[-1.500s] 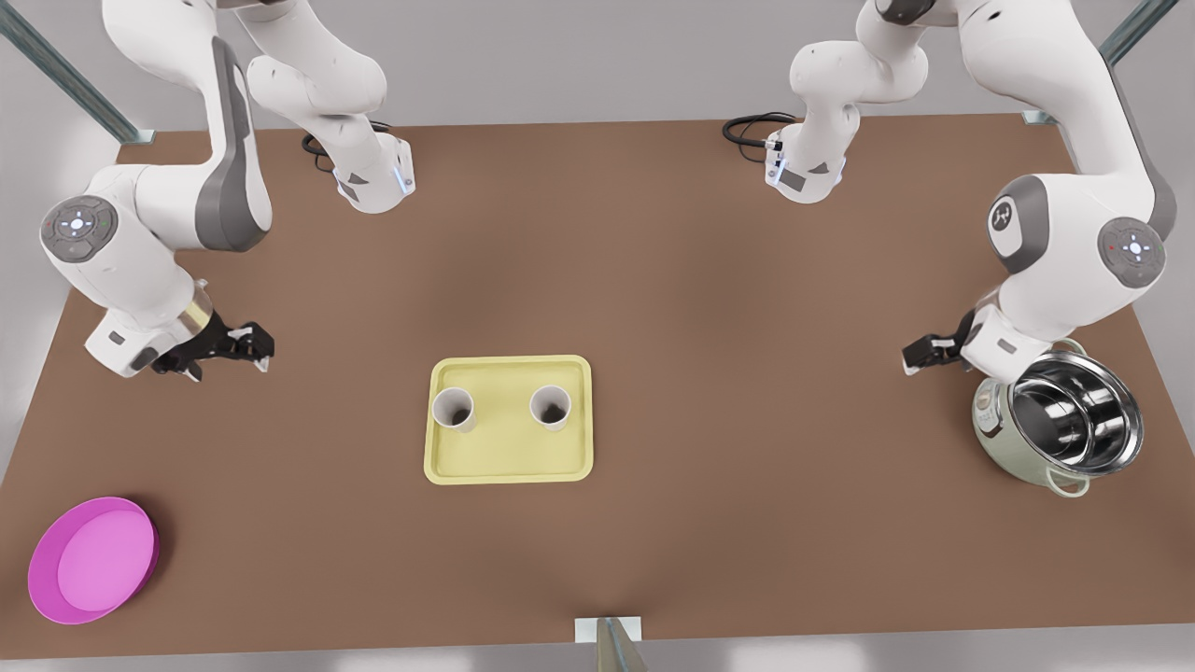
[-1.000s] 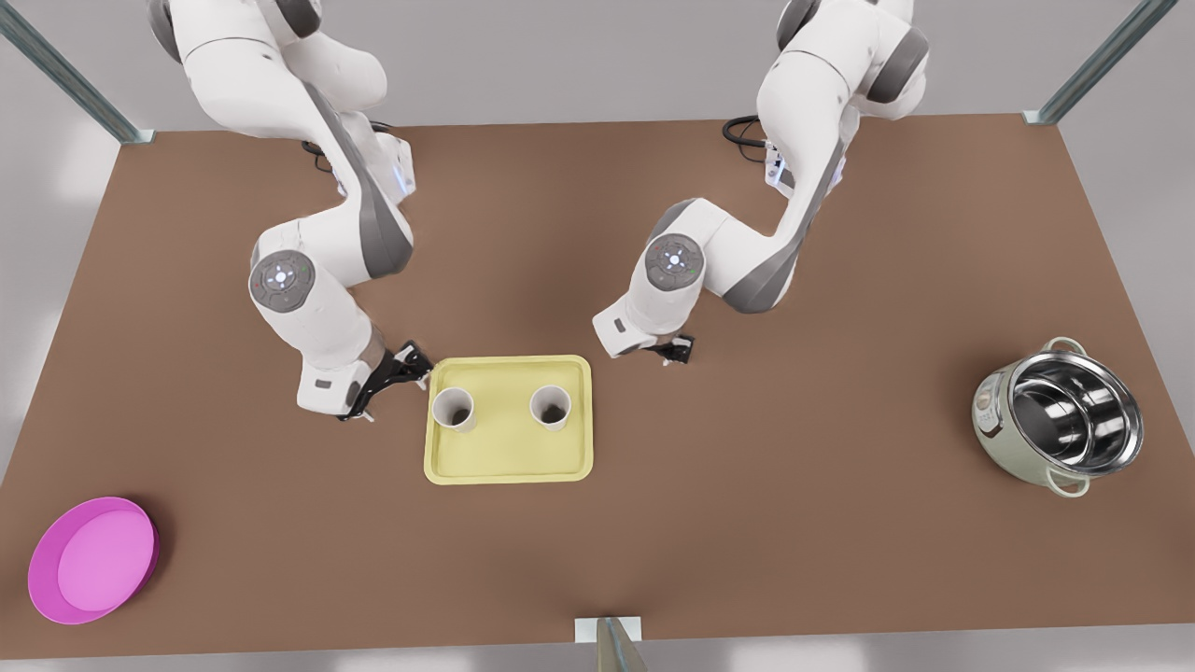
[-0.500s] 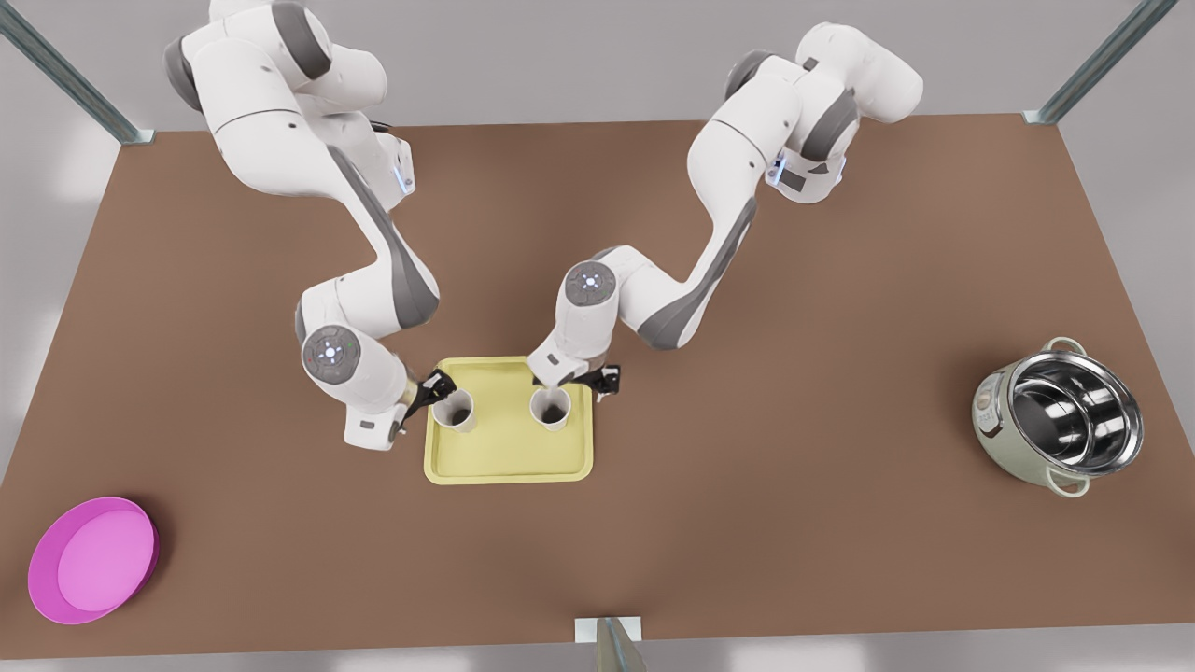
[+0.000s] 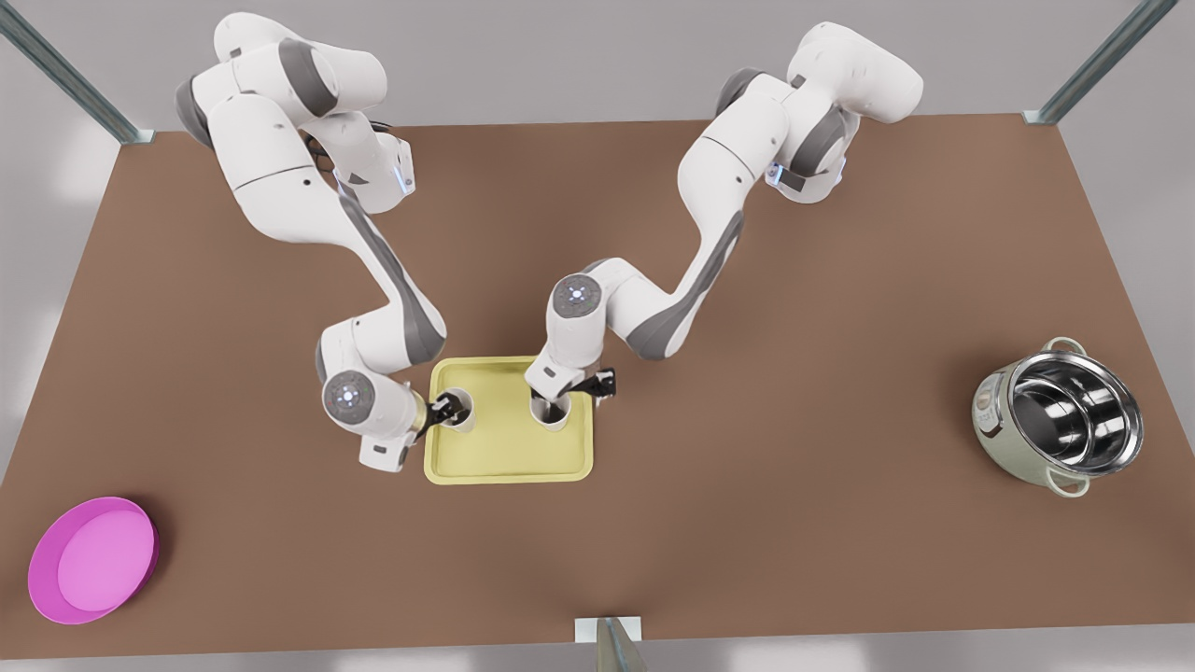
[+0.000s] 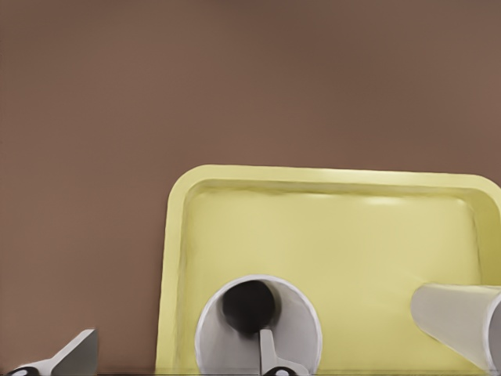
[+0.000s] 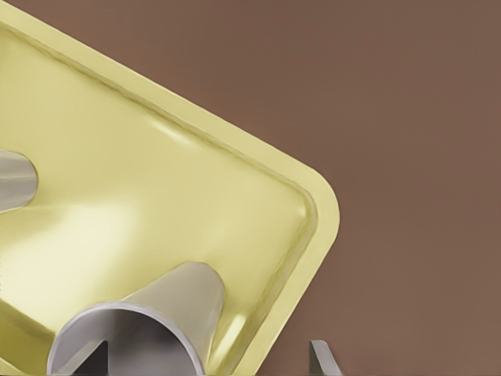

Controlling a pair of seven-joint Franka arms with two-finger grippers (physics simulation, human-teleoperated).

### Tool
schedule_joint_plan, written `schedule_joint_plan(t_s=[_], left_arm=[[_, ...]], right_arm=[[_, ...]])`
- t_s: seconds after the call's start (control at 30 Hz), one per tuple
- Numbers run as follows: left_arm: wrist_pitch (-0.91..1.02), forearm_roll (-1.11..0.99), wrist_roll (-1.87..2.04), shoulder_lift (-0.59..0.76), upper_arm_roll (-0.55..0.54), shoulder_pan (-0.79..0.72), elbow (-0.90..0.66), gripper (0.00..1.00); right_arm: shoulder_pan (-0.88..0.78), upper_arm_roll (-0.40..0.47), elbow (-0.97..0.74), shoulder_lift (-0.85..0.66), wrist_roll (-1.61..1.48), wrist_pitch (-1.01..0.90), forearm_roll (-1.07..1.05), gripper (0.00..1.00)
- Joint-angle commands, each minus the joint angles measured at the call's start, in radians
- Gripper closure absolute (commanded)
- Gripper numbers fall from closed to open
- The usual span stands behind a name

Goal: Use the left arm to pick up the white IKEA cup from the tray and place it on the middle-left position; use the right arm to pick up the white IKEA cup from the tray and place it on the middle-right position

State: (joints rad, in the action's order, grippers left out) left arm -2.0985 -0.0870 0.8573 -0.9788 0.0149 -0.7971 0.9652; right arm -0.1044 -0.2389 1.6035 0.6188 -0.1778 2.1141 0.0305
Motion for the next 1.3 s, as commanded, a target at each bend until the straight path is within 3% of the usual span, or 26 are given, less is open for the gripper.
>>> schedule_joint_plan(t_s=[0.0,0.63,0.7,0.77,0.83,0.97,1.2,1.27], left_arm=[[0.025,-0.005,0.080,-0.003,-0.001,-0.005,0.003,0.00],[-0.083,-0.014,0.115,-0.060,0.005,-0.024,0.013,0.00],[-0.083,-0.014,0.114,-0.061,0.007,-0.024,0.013,0.17],[-0.083,-0.014,0.115,-0.061,0.007,-0.022,0.013,0.38],[-0.080,-0.013,0.118,-0.060,0.007,-0.022,0.013,0.48],[-0.078,-0.013,0.144,-0.057,0.007,-0.024,0.012,0.75],[0.015,0.007,0.123,-0.001,-0.003,0.013,0.012,0.82],[0.058,0.047,0.117,0.080,0.003,0.039,0.053,0.82]], right_arm=[[0.000,0.000,0.000,0.012,0.023,0.020,-0.003,0.04],[0.000,-0.008,0.084,0.002,0.003,0.049,0.003,0.04],[0.003,-0.007,0.082,0.007,-0.020,0.052,0.003,0.05],[0.003,-0.008,0.082,0.007,-0.023,0.050,0.003,0.21],[0.005,-0.007,0.082,0.007,-0.023,0.044,0.003,0.39],[0.000,-0.007,0.082,0.006,-0.009,0.038,-0.001,0.49],[0.000,-0.020,0.079,0.001,-0.009,0.033,-0.001,0.82],[0.002,-0.020,0.072,-0.011,-0.009,0.006,-0.001,0.83]])
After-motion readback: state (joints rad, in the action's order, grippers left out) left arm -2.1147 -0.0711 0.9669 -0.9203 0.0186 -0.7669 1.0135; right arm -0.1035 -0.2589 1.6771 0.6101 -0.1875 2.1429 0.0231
